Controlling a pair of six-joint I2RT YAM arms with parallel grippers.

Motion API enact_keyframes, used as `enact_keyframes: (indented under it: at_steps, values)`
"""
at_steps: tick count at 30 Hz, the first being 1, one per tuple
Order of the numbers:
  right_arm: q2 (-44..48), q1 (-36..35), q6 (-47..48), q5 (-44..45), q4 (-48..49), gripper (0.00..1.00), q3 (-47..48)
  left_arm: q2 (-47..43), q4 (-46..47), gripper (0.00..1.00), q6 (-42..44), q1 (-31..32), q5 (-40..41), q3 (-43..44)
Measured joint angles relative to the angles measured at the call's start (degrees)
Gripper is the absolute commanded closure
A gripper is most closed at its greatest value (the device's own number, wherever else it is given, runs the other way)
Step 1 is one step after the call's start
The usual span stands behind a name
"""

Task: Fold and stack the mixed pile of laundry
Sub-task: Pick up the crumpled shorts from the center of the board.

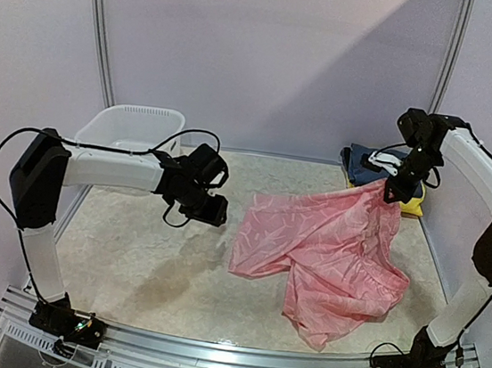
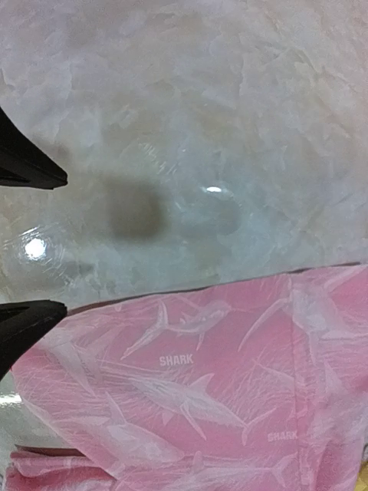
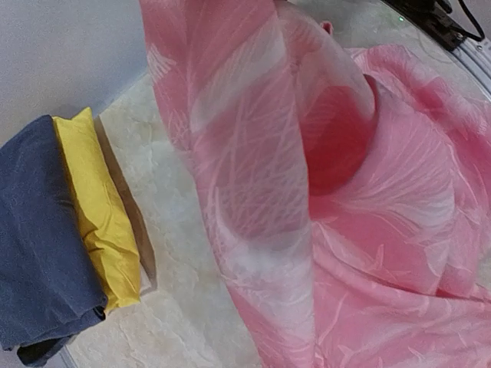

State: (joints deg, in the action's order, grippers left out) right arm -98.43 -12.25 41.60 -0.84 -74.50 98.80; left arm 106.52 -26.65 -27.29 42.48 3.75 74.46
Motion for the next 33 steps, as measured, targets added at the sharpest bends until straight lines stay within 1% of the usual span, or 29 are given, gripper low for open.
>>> enact_keyframes:
  at_steps: [3, 6, 9, 12, 16, 18, 22, 27, 30, 33]
  values:
    - [-0.31, 0.0, 2.29, 4.57, -0.61, 0.97, -0.7, 0.44, -0.07, 0.49, 1.11, -1.25, 0.35, 1.99]
    - [-0.35, 0.0, 3.82, 6.97, -1.31, 0.96, -3.32, 2.43, 0.66, 0.49, 1.92, -2.29, 0.04, 4.59]
    - [-0.79, 0.0, 4.44, 6.16, -1.75, 0.96, -5.81, 6.49, 1.27, 0.48, 2.64, -3.19, -0.74, 8.11]
    - [-2.01, 0.0, 4.55, 3.82, -1.84, 0.96, -8.17, 13.05, 0.92, 0.47, 2.99, -4.22, -1.99, 14.27]
    - [-3.41, 0.0, 4.31, 1.09, -2.16, 0.96, -10.54, 21.49, 1.33, 0.48, 2.58, -5.92, -5.46, 22.47]
    - [-3.56, 0.0, 4.11, 0.42, -2.25, 0.96, -10.86, 24.35, 2.05, 0.48, 1.97, -6.69, -7.58, 24.65]
    - [-3.56, 0.0, 3.74, 0.02, -2.27, 0.96, -11.17, 28.7, 2.43, 0.52, 0.5, -7.3, -10.62, 29.22]
    - [-3.58, 0.0, 3.61, -0.17, -2.38, 0.96, -11.37, 32.79, 3.5, 0.63, -1.14, -7.32, -13.9, 34.73]
    - [-3.67, 0.0, 3.48, -0.2, -2.38, 0.95, -11.41, 34.18, 4.15, 0.68, -1.79, -7.32, -15.41, 36.3]
    - [-3.8, 0.0, 3.41, -0.2, -2.38, 0.95, -11.47, 34.32, 4.17, 0.69, -2.38, -7.32, -16.59, 36.37]
